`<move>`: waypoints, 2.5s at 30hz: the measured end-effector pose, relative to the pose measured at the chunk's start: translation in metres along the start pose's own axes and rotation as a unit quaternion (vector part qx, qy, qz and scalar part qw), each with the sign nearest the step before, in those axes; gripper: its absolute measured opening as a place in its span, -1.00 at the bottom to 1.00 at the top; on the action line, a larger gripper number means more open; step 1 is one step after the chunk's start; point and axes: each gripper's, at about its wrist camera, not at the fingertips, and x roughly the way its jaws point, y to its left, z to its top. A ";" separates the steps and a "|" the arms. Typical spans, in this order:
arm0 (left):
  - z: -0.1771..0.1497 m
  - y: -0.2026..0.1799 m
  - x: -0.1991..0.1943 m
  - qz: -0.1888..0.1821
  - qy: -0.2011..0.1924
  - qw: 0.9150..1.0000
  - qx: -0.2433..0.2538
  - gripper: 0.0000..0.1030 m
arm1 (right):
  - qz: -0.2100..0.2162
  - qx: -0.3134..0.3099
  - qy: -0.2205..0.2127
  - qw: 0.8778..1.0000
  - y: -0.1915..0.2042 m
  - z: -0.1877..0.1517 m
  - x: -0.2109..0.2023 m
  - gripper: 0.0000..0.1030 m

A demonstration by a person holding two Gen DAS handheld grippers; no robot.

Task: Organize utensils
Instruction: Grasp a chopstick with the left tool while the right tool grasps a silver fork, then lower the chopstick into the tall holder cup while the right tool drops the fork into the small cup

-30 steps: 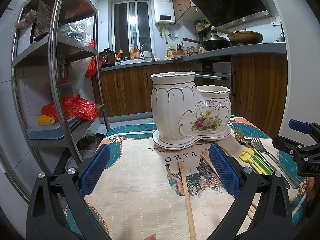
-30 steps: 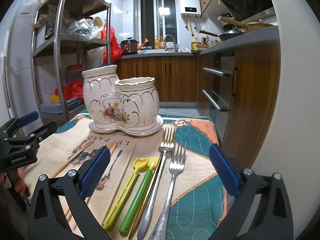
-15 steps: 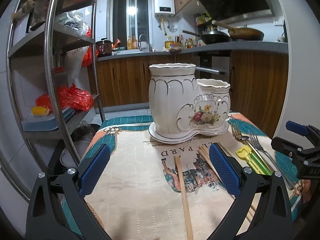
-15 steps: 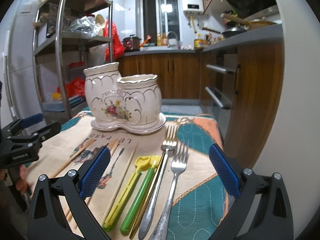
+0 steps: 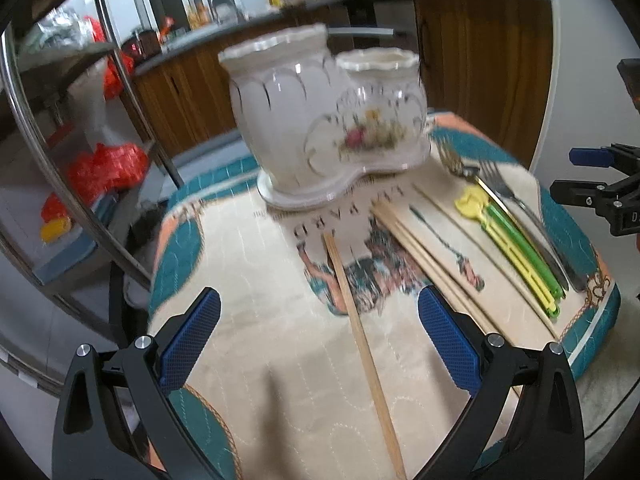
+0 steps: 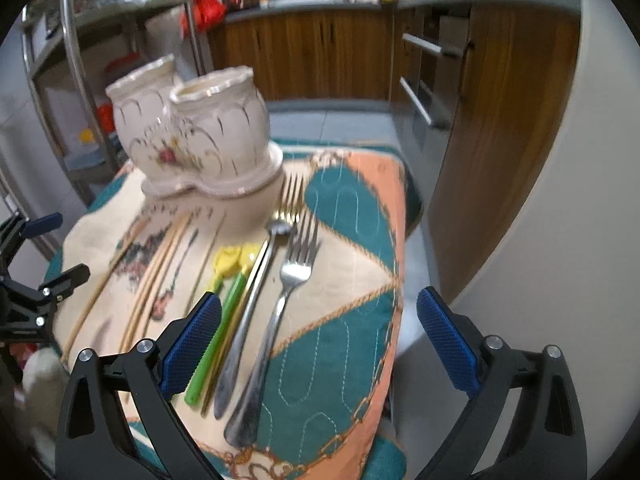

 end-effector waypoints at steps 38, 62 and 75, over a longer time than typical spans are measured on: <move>0.004 0.010 0.038 -0.083 0.098 0.992 0.004 -0.89 | 0.032 -0.047 0.073 0.996 0.022 0.011 0.027 -0.88; 0.066 0.050 -0.062 -0.077 -0.190 0.978 -0.034 -0.89 | 0.058 -0.071 -0.198 0.976 0.058 0.073 -0.059 -0.88; 0.171 0.088 -0.048 -0.093 -0.285 0.948 -0.103 -0.89 | 0.094 -0.028 -0.256 0.962 0.059 0.149 -0.051 -0.88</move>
